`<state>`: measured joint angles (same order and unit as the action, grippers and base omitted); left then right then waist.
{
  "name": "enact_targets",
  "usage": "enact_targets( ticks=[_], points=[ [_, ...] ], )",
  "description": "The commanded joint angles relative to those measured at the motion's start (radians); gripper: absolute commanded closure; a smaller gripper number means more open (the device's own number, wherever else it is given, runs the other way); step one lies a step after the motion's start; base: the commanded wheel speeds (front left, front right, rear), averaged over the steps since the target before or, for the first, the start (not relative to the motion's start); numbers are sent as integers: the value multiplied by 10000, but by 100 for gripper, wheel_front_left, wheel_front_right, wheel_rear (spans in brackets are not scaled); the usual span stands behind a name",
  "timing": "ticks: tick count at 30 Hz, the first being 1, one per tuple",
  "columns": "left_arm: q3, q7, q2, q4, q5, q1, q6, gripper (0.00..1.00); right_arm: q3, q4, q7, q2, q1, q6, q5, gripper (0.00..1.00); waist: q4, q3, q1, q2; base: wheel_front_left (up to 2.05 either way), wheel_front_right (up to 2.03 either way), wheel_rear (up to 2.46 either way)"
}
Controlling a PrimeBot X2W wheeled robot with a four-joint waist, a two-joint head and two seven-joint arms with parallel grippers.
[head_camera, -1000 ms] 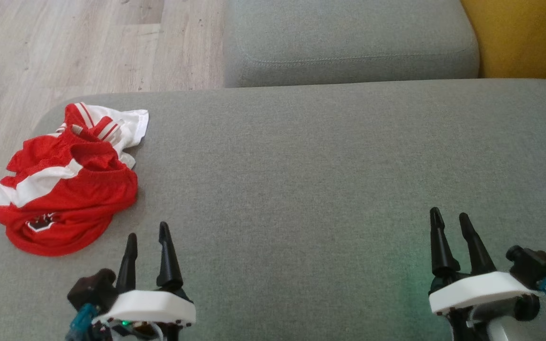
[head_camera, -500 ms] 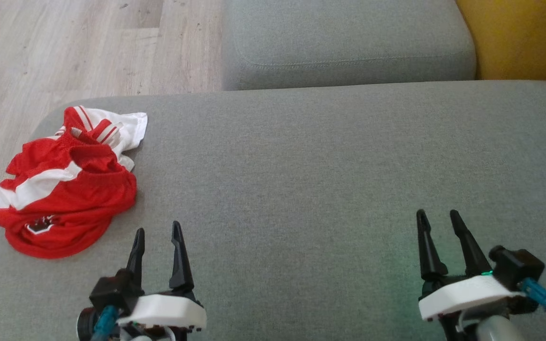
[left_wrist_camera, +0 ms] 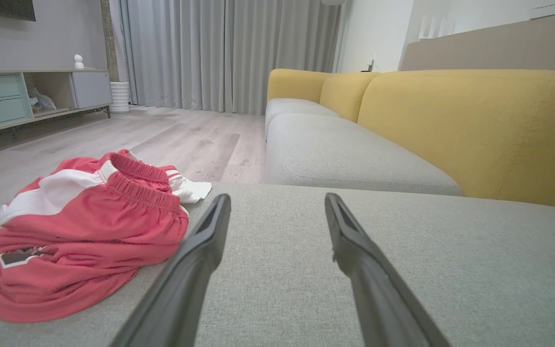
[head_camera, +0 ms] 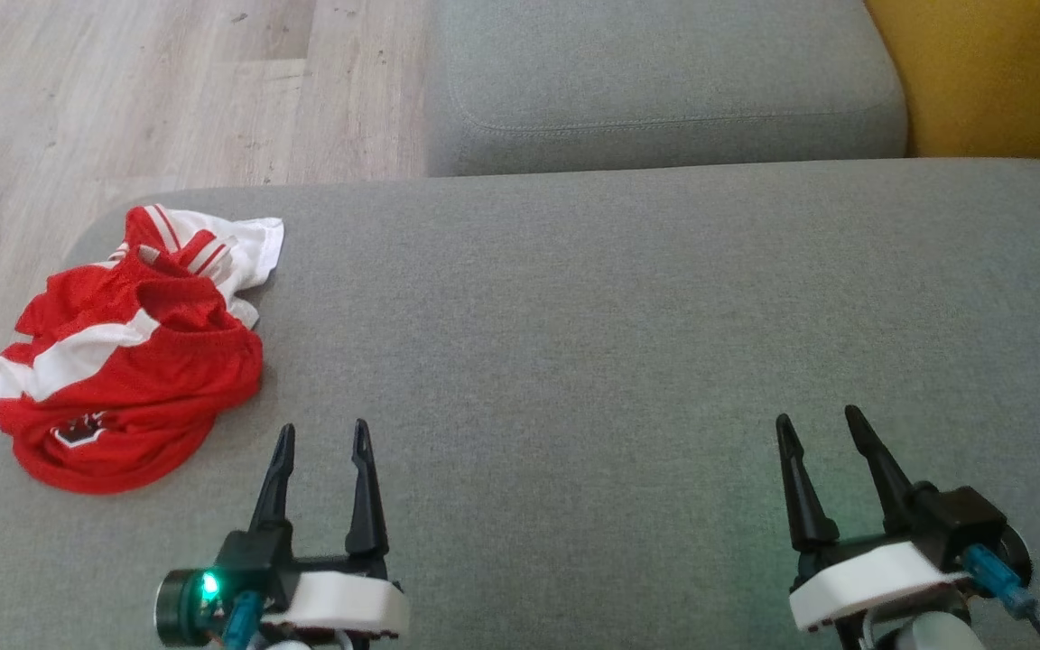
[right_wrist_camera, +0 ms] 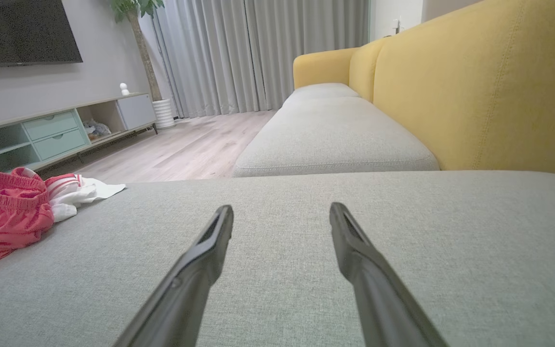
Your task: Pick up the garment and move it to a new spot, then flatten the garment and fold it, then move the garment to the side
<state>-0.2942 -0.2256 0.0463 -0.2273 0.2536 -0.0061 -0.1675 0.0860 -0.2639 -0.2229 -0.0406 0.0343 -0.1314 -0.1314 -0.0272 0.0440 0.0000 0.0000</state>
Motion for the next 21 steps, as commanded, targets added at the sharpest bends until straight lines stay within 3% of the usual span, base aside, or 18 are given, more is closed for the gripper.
enact_targets(
  ticks=[1,8,21],
  points=[
    [147,-203,37,317,-388,-581,-64,0,162,414,-228,-92,-305,7,462,0,4,-5,0,0,0,0,0],
    [46,-362,39,82,-796,-589,-75,0,-33,438,-389,-97,-288,7,1145,0,34,0,0,0,0,0,0],
    [73,-362,39,-369,-592,-678,91,0,-243,335,-389,-97,-297,7,1066,0,83,-62,0,0,0,0,0]
  ],
)
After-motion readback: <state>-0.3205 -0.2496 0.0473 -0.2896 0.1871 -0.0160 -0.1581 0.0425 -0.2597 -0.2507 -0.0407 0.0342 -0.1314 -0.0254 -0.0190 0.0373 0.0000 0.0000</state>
